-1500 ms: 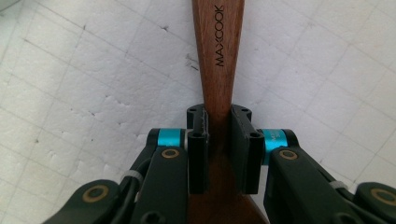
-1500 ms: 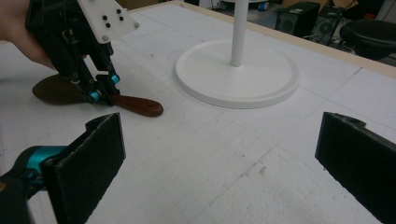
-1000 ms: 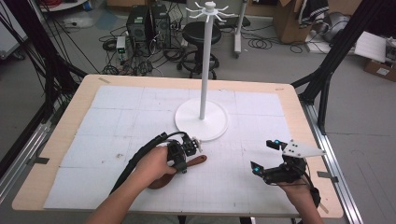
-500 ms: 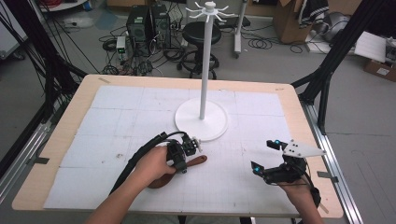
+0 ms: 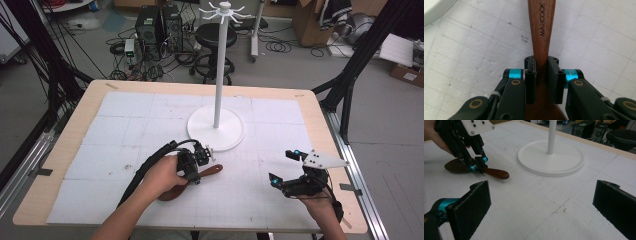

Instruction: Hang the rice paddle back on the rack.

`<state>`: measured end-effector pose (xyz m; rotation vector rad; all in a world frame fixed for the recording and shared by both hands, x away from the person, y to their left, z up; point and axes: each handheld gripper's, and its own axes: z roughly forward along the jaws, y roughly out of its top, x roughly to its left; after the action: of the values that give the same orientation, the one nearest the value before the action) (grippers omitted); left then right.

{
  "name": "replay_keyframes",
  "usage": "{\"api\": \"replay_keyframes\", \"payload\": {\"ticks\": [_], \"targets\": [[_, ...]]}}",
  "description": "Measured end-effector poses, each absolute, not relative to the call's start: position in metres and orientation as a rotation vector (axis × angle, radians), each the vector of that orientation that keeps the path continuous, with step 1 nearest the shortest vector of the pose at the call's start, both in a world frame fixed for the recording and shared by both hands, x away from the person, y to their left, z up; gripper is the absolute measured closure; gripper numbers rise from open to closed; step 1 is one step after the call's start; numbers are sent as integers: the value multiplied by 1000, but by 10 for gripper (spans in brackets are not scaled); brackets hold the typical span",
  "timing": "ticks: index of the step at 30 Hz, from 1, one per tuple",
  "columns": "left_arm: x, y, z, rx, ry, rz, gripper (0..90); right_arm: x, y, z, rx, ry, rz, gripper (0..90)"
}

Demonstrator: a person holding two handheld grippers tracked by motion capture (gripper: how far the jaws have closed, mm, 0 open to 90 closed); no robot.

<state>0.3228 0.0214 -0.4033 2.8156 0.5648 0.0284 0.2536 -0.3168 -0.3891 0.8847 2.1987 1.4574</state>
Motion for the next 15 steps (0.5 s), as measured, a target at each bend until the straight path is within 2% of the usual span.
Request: {"api": "replay_keyframes", "payload": {"ticks": [15], "targets": [[321,30,-386,2697,536,24,781,254,-317,-390,882,2199,1452,5]]}}
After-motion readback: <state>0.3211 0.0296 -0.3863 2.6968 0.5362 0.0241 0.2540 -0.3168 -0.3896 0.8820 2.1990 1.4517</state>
